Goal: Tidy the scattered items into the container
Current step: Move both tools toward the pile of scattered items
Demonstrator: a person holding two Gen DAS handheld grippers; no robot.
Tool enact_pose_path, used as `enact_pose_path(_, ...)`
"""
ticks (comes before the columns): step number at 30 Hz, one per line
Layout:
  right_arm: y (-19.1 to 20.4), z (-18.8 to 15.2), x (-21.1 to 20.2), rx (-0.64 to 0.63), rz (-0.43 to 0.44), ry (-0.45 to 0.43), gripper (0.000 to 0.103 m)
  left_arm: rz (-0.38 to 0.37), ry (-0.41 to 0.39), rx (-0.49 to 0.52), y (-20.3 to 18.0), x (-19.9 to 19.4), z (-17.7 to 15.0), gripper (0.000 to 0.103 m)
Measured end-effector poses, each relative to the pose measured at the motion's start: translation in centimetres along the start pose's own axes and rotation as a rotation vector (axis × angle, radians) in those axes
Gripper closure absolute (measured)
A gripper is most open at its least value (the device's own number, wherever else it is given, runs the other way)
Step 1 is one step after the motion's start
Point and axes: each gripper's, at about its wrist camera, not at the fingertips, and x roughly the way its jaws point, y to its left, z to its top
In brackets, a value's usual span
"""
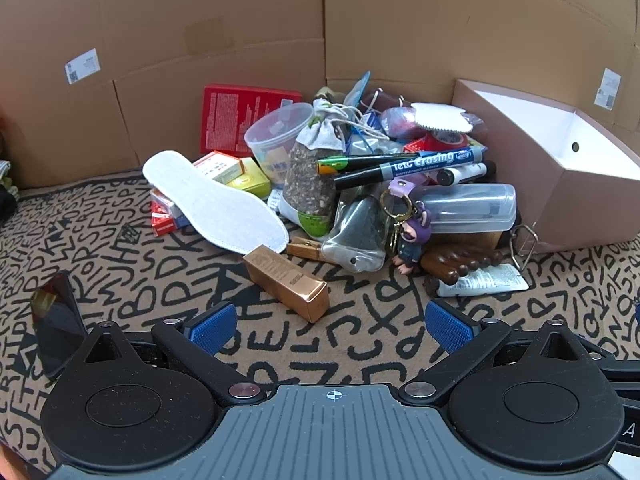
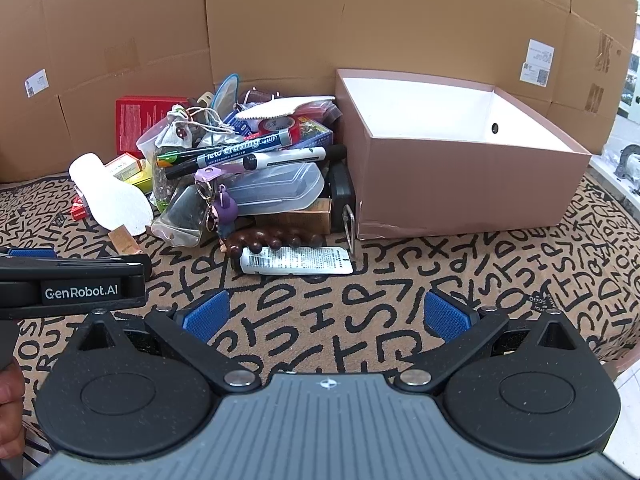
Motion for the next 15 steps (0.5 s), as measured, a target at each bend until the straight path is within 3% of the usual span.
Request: enact_pose_path(15, 0.4, 0.1, 3.1, -0.009, 0.022, 0.071, 0.0, 0.026, 0.058, -0.016, 1.1, 3.3, -0.3, 0.0)
